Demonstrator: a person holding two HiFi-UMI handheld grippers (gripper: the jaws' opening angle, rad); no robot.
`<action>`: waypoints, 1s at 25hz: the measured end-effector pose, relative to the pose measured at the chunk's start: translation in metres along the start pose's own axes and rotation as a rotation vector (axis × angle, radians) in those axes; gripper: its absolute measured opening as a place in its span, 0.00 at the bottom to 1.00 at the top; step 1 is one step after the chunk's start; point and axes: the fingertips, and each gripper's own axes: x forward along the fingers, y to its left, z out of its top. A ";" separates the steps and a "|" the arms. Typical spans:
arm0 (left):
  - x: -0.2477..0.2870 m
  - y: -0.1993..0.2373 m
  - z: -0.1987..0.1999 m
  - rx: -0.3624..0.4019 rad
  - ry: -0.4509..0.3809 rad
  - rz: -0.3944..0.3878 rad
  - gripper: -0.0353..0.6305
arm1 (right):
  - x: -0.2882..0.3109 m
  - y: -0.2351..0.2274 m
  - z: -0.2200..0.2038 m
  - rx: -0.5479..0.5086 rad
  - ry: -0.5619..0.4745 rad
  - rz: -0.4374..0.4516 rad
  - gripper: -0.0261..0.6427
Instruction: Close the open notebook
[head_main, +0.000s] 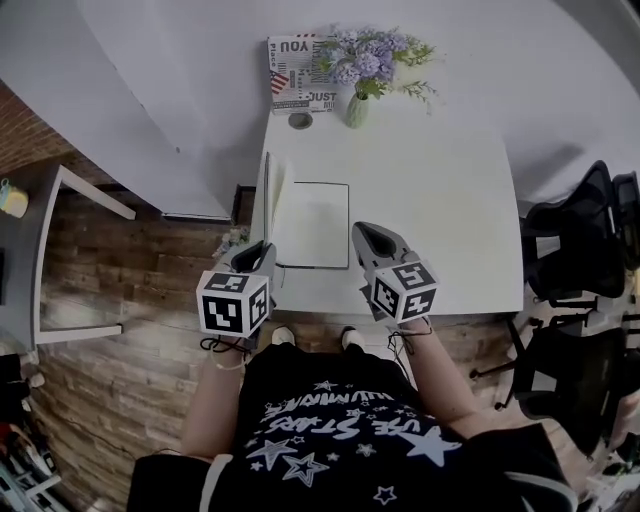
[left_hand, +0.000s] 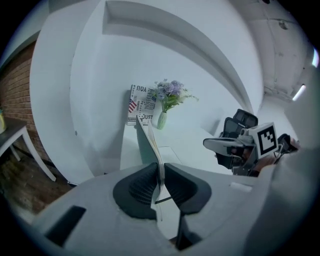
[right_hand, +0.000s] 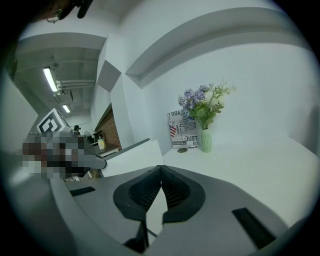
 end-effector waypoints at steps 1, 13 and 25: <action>0.004 -0.008 0.002 0.018 0.002 0.000 0.14 | -0.004 -0.005 0.000 0.003 -0.003 -0.002 0.04; 0.066 -0.098 -0.015 0.175 0.082 0.030 0.14 | -0.052 -0.068 0.000 0.016 -0.009 -0.012 0.04; 0.114 -0.124 -0.053 0.213 0.195 0.099 0.14 | -0.080 -0.099 -0.013 0.016 0.013 0.021 0.04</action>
